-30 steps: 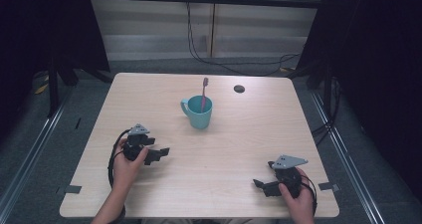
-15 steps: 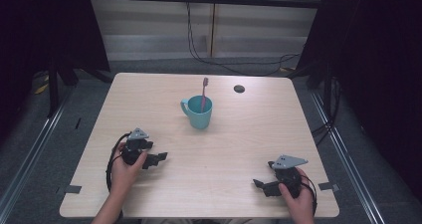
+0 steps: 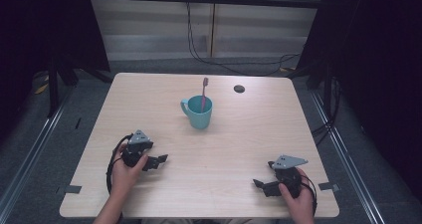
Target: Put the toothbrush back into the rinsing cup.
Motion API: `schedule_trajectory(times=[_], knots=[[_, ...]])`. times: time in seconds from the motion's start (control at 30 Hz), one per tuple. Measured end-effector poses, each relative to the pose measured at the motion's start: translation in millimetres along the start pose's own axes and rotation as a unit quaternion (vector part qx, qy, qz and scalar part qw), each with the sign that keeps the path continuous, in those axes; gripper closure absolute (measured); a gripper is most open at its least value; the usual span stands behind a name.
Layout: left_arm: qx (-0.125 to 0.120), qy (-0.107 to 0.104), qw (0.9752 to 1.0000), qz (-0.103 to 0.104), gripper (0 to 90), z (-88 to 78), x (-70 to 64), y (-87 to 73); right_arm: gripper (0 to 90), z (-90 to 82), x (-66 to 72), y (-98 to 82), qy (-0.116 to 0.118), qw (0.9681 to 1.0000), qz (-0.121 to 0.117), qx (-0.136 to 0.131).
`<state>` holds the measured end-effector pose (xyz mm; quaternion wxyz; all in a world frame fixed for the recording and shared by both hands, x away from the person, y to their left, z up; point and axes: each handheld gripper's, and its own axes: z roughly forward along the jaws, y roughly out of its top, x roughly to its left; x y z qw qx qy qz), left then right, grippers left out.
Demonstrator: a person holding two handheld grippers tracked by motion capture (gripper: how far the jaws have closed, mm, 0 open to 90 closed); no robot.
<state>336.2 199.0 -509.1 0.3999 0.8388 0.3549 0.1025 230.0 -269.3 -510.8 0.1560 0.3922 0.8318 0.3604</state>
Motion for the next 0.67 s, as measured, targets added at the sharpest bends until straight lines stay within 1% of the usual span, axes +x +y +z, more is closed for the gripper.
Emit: schedule_trajectory(times=[0.1, 0.2, 0.27, 0.33, 0.43, 0.67], knots=[[0.003, -0.001, 1.0000, 0.007, 17.1, 0.8, -1.0, 0.5, 11.7, 0.0, 0.0, 0.0, 0.000, 1.0000, 0.000, 0.000], [0.002, -0.003, 1.0000, 0.002, 17.1, 0.9, -1.0, 0.4, 11.7, 0.0, 0.0, 0.0, 0.000, 1.0000, 0.000, 0.000], [0.003, -0.002, 1.0000, 0.006, 17.1, 0.8, -1.0, 0.5, 11.7, 0.0, 0.1, 0.0, 0.000, 1.0000, 0.001, 0.000], [0.006, 0.005, 0.9999, 0.015, 17.1, 0.8, -1.4, 0.8, 11.7, 0.0, 0.1, 0.0, 0.000, 1.0000, 0.001, 0.000], [0.007, 0.010, 0.9998, 0.015, 16.9, 2.1, -4.5, 0.8, 11.7, 0.0, 0.1, 0.0, 0.000, 1.0000, 0.001, 0.000], [0.010, 0.017, 0.9995, 0.025, 16.4, 2.6, -5.8, 1.1, 11.8, 0.0, -0.1, 0.0, 0.000, 1.0000, 0.000, 0.000]])
